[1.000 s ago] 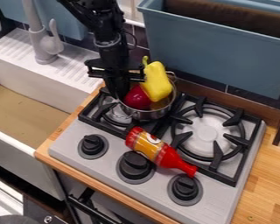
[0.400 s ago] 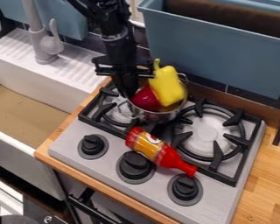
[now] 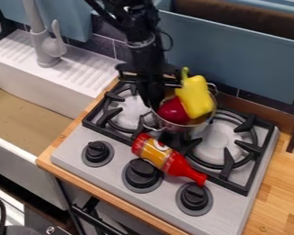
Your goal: Put the pot with the red and yellow object from the right stove on the left stove
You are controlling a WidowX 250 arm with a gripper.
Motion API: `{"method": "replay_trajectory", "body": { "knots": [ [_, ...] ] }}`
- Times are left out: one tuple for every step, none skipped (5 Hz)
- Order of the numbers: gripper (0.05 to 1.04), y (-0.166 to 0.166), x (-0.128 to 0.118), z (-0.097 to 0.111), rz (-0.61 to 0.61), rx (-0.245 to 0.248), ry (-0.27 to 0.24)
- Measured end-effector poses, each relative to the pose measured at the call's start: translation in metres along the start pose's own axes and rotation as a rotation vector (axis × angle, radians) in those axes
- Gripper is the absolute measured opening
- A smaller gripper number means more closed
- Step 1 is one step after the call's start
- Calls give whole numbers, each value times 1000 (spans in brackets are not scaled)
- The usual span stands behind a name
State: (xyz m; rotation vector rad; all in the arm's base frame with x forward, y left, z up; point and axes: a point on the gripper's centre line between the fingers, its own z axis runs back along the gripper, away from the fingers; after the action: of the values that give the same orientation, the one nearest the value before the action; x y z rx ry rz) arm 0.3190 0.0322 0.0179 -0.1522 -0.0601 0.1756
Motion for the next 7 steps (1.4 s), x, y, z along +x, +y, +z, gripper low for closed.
{"method": "replay_trajectory", "body": {
  "knots": [
    [94,-11,2,-2,-4,6,-12],
    [94,-19,2,-10,-14,18,-12],
    [94,-25,4,-12,-24,21,-23],
    [94,-28,3,-14,-30,34,-21],
    [120,-29,5,-14,-28,49,-31],
    [309,-25,4,-14,-17,72,-29],
    [575,-23,2,-14,-14,88,-19]
  ]
}}
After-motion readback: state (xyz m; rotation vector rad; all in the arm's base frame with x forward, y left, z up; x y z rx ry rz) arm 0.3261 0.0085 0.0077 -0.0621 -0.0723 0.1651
